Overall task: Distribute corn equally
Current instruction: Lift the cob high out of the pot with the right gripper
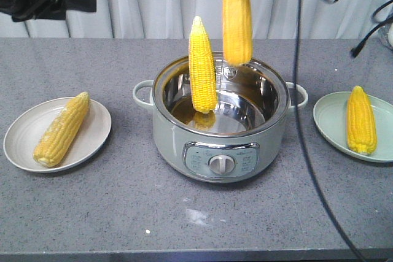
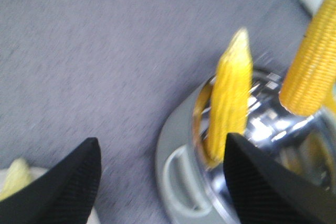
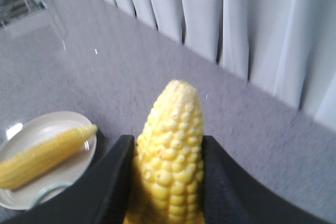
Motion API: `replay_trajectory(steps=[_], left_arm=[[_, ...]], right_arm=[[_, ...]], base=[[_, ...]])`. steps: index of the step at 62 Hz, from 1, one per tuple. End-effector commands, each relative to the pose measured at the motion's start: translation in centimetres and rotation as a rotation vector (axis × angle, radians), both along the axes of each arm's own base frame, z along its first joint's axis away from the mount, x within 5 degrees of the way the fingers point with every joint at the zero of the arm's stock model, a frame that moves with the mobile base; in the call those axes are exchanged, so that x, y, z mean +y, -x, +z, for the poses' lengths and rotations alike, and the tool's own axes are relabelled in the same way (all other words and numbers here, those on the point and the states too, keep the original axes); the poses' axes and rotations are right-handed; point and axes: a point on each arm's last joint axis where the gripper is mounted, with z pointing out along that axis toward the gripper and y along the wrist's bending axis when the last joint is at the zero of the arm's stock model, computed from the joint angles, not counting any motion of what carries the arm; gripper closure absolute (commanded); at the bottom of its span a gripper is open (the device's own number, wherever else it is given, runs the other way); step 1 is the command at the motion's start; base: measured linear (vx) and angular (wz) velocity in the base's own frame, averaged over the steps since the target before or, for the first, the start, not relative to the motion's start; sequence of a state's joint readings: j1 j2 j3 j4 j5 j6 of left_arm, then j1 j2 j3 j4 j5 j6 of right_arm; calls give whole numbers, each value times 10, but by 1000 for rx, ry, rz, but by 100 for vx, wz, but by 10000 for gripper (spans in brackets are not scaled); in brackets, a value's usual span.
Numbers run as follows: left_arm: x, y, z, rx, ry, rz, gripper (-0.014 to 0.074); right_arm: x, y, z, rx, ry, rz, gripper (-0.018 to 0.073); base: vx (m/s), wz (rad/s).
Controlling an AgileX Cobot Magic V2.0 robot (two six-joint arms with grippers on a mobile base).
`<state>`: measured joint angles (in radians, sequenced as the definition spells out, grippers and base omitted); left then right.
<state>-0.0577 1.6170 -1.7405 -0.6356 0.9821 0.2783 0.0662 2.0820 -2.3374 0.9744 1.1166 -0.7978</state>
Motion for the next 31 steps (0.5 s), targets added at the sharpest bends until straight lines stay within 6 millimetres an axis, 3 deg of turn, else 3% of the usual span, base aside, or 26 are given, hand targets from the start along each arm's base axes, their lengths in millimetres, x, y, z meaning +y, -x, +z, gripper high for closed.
replay_trajectory(steps=[1,7,15,22,31], left_arm=[[-7,8,36,-170,167,-16,111],[-19,-1,37,-205,306,-78,111],[-43,-19,26,-215,423,-141,111],[-69,-37,26,-233,446,-205,107],[-94,-57,41,-316,459,-270,72]], right_arm=[[-21,61,91,-188,-93,-30,567],[-43,95,122,-241,-87,-75,566],[-72,129,146,-275,-71,-151,566],[-91,146,154,-268,-51,-200,566],[-104,154,155,-242,-32,-237,566]], base=[[0,0],[0,0],[0,0],[0,0],[0,0]])
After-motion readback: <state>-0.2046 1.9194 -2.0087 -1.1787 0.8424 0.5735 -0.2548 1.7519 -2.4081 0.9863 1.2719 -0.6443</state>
